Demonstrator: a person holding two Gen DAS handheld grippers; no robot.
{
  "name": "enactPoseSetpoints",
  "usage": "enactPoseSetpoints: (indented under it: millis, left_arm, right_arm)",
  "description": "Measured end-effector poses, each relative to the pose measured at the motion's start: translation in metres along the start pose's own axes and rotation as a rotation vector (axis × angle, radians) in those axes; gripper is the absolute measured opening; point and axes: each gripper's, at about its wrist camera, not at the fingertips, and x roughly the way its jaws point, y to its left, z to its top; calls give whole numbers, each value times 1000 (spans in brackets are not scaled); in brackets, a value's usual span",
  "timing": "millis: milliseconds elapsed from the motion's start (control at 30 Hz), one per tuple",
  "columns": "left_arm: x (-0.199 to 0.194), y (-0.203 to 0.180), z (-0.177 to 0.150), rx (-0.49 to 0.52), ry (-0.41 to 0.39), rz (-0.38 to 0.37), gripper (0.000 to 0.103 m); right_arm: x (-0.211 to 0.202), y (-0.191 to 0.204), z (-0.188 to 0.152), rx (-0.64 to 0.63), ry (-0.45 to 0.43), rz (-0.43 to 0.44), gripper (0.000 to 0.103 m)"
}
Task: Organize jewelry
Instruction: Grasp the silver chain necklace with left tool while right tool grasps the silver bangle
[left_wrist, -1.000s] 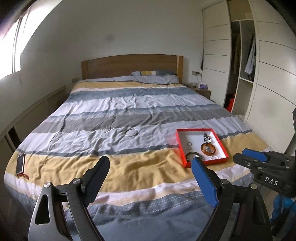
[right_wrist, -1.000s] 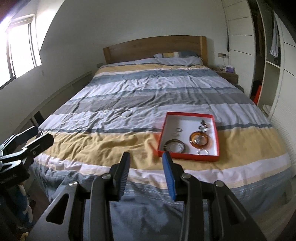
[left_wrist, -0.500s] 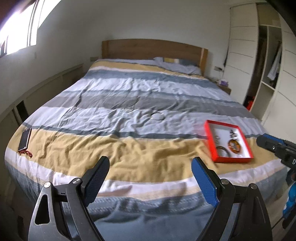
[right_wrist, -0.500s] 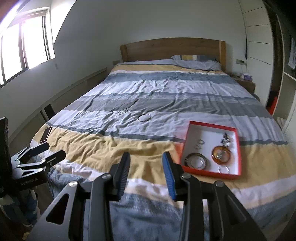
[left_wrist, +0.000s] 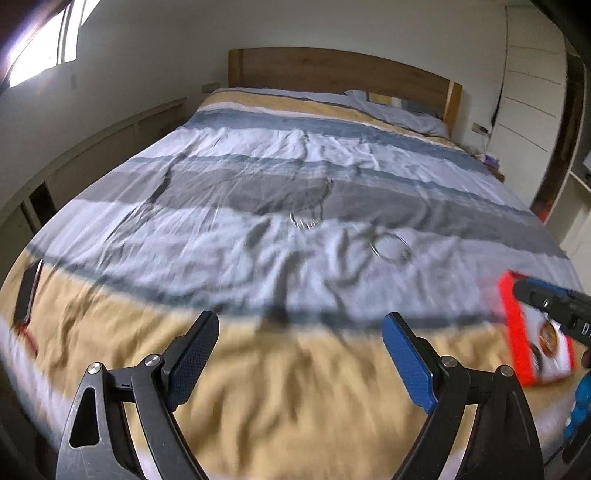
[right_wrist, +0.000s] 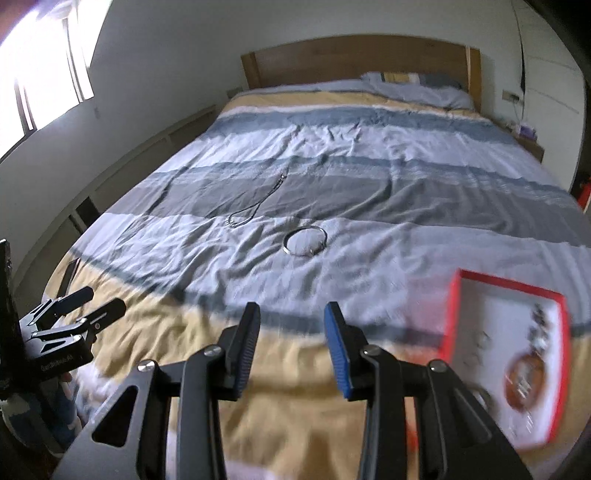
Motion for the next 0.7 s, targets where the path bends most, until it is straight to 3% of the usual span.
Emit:
enactPoseSetpoints:
  millis: [167, 300, 700]
  left_arm:
    - [75, 14, 43, -28, -29, -6, 89]
    - [133, 18, 70, -33, 15, -24, 89]
    - [234, -16, 119, 97, 166, -34, 89]
  right_arm:
    - [86, -17, 29, 29, 53, 29, 34]
    - [139, -35, 38, 67, 112, 18, 34]
    - [185, -56, 56, 170, 235, 59, 34]
